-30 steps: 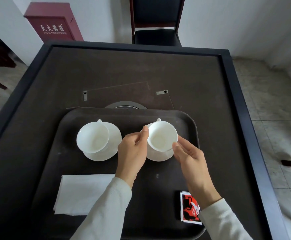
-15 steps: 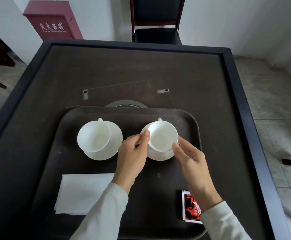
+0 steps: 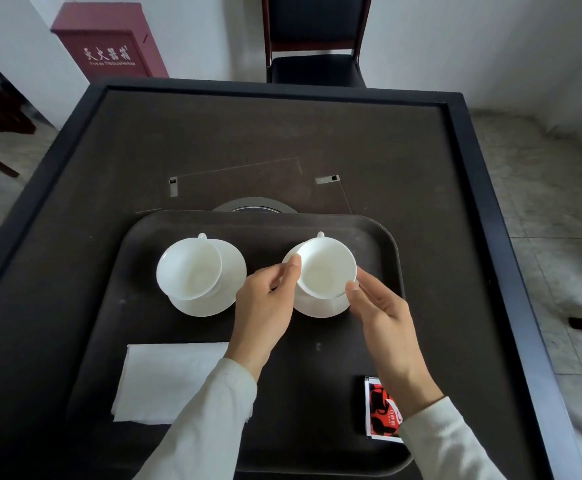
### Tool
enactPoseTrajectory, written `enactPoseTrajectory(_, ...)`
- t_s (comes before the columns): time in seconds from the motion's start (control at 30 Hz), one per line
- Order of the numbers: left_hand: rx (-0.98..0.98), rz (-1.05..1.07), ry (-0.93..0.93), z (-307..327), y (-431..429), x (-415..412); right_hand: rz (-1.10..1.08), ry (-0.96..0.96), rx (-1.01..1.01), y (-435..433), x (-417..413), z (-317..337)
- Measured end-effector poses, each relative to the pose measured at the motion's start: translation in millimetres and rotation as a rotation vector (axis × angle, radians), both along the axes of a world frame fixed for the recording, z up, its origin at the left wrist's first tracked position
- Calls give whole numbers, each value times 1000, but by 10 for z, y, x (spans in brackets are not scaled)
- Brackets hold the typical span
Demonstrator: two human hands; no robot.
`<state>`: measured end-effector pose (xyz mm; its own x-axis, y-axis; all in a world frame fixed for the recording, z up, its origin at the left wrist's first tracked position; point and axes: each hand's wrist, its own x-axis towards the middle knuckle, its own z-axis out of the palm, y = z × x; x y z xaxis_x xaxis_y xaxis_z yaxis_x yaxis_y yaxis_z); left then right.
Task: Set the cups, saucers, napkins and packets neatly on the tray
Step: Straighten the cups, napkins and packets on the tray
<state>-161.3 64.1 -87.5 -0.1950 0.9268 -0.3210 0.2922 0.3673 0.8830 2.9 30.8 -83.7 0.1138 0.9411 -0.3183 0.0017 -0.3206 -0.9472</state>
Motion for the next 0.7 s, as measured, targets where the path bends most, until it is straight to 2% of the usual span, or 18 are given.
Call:
enactPoseTrajectory(0.27, 19, -16, -37, 59, -98, -102, -40, 16, 26, -95, -20, 61)
enactPoseTrajectory(0.37, 85, -46, 17, 105, -253, -228, -120, -38, 14, -233, -59, 23)
enactPoseTrajectory(0.47, 210, -103, 50, 187, -526, -455, -204, -97, 131, -435, -205, 79)
enactPoseTrajectory(0.6, 330, -259, 253, 189, -905, -976, -215, -165, 190, -708, -468, 84)
enactPoseTrajectory(0.7, 380, -345, 481, 98, -1089, -1491, -47, -345, 185, -837, -759, 52)
